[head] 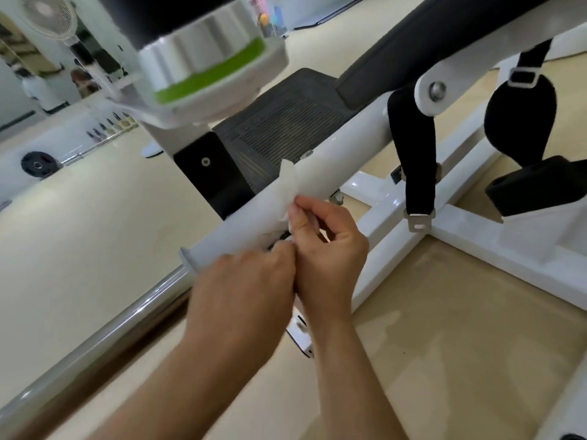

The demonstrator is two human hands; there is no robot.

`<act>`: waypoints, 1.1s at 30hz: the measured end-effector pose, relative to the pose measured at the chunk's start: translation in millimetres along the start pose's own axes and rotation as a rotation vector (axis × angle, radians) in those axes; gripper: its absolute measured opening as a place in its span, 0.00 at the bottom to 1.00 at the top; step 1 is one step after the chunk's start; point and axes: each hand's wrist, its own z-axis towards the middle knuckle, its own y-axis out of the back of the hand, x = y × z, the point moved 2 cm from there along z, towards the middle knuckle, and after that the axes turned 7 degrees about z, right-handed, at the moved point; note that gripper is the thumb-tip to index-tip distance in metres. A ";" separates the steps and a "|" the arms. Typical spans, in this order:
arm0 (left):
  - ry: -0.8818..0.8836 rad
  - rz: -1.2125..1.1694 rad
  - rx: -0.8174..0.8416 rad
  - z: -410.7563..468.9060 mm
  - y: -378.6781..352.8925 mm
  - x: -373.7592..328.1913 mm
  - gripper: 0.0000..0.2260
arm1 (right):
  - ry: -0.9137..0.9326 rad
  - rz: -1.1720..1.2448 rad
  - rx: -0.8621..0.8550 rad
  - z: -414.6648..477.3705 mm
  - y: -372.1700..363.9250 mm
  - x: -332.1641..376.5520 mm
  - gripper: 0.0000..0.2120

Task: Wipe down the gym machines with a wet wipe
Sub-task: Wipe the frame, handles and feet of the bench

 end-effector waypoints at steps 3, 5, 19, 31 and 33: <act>-0.097 0.004 -0.101 11.1 6.5 16.3 0.09 | 0.004 0.032 -0.097 14.1 4.3 -10.9 0.04; -0.182 0.043 -0.174 22.6 6.2 19.4 0.08 | -0.027 0.058 -0.162 31.3 9.7 -14.0 0.04; -0.200 -0.348 -0.399 80.4 2.9 2.6 0.18 | 0.021 0.008 -0.037 13.2 -0.3 -4.2 0.05; -0.254 -0.441 -0.269 110.0 11.2 -44.2 0.18 | -0.571 -0.370 0.248 118.6 60.8 70.5 0.08; -0.305 -0.604 -0.191 112.5 14.7 -64.8 0.21 | -0.581 -0.523 0.362 120.3 80.0 96.5 0.10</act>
